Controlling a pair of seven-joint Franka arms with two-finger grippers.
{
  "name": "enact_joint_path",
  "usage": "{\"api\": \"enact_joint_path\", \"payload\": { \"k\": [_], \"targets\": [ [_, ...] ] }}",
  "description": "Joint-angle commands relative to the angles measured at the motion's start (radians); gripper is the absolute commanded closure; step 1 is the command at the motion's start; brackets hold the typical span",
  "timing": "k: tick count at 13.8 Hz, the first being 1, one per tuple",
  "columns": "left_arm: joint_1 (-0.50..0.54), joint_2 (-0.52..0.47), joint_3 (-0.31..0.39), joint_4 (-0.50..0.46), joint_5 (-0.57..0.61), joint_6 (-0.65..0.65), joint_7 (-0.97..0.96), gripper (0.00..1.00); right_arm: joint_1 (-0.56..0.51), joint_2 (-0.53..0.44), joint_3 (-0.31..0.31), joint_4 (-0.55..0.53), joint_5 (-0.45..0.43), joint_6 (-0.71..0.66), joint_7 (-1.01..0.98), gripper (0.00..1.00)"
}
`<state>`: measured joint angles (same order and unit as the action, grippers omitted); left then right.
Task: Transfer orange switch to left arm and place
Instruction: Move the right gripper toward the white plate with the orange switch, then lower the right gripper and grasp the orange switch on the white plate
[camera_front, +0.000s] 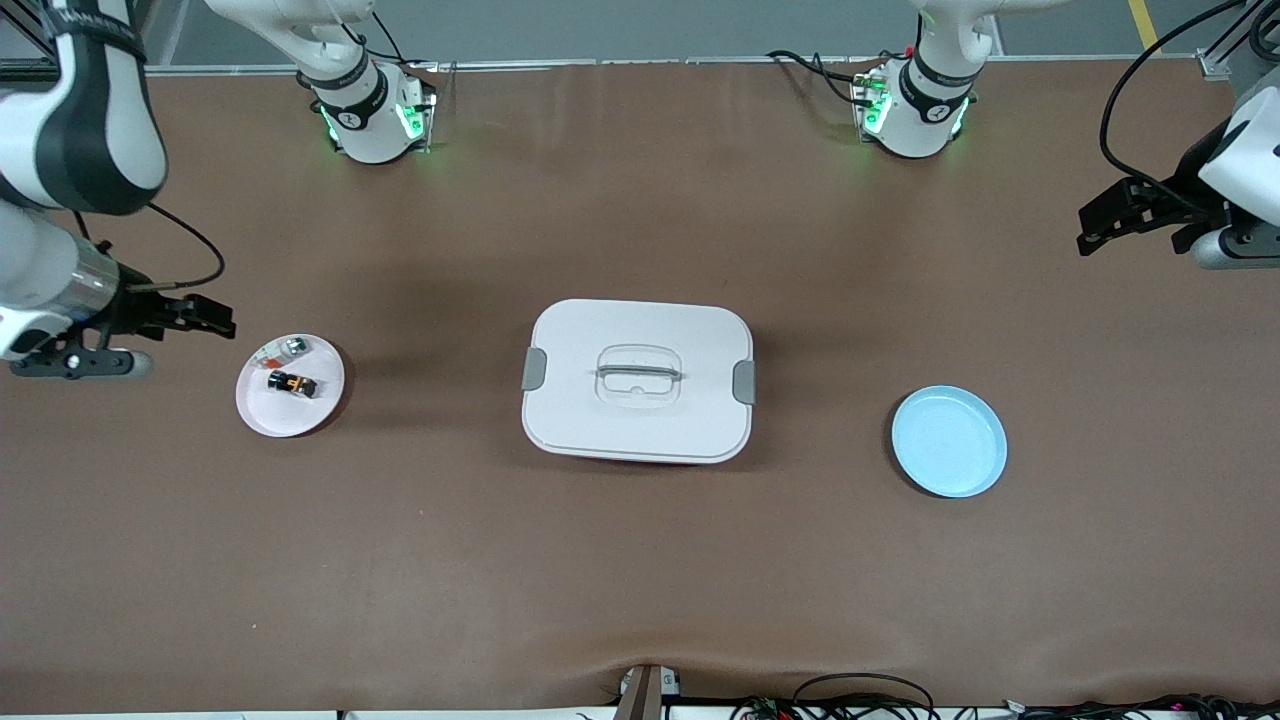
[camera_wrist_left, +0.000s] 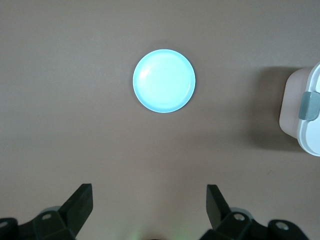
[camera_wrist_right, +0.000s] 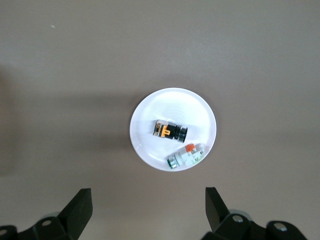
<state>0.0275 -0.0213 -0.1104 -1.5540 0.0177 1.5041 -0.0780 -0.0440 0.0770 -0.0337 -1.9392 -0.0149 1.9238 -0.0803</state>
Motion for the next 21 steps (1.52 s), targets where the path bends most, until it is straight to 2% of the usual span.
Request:
{"api": "enact_joint_path", "payload": {
  "k": [1,5,8,11,13,21],
  "targets": [
    [0.002,0.003,-0.005,-0.011,0.008,0.008,0.011,0.00,-0.042,0.049,0.009,-0.058,-0.013,0.111,0.008,0.00],
    [0.002,0.000,-0.005,-0.038,0.010,0.044,0.012,0.00,-0.053,0.124,0.006,-0.098,-0.022,0.191,0.008,0.00],
    [0.005,0.000,-0.005,-0.069,0.010,0.076,0.014,0.00,-0.053,0.141,0.006,-0.177,-0.023,0.302,0.051,0.00],
    [0.003,0.001,-0.005,-0.112,0.010,0.139,0.015,0.00,-0.050,0.191,0.006,-0.184,-0.034,0.333,0.120,0.00],
    [0.003,0.004,-0.005,-0.130,0.010,0.172,0.015,0.00,-0.047,0.213,0.006,-0.184,-0.074,0.342,0.151,0.00],
    [-0.004,0.043,-0.006,-0.132,0.010,0.189,0.014,0.00,-0.043,0.319,0.006,-0.205,-0.086,0.471,0.223,0.00]
  ]
}}
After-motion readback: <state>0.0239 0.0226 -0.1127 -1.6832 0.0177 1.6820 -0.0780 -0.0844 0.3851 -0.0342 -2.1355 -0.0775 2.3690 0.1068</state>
